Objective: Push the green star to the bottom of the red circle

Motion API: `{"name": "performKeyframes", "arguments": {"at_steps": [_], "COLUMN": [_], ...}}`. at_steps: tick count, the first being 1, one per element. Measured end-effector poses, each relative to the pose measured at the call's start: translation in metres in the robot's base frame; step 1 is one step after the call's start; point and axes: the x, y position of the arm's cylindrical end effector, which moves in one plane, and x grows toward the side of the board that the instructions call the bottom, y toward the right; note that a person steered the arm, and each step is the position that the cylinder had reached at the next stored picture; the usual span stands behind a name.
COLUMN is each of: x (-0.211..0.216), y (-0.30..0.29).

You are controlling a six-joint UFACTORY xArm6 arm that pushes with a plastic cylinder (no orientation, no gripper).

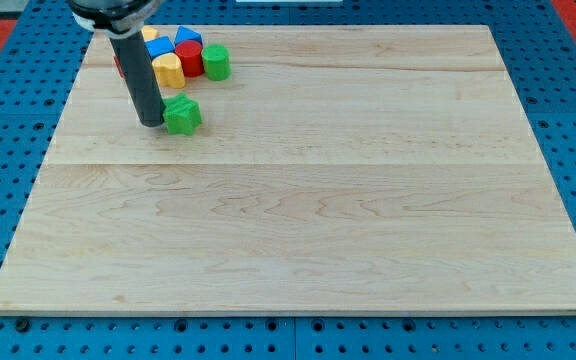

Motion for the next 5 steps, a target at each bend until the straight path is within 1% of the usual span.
{"name": "performKeyframes", "arguments": {"at_steps": [1, 2, 3, 4, 5], "x": [0.014, 0.004, -0.032, -0.052, -0.046], "y": [0.045, 0.065, 0.027, -0.005, 0.004]}}
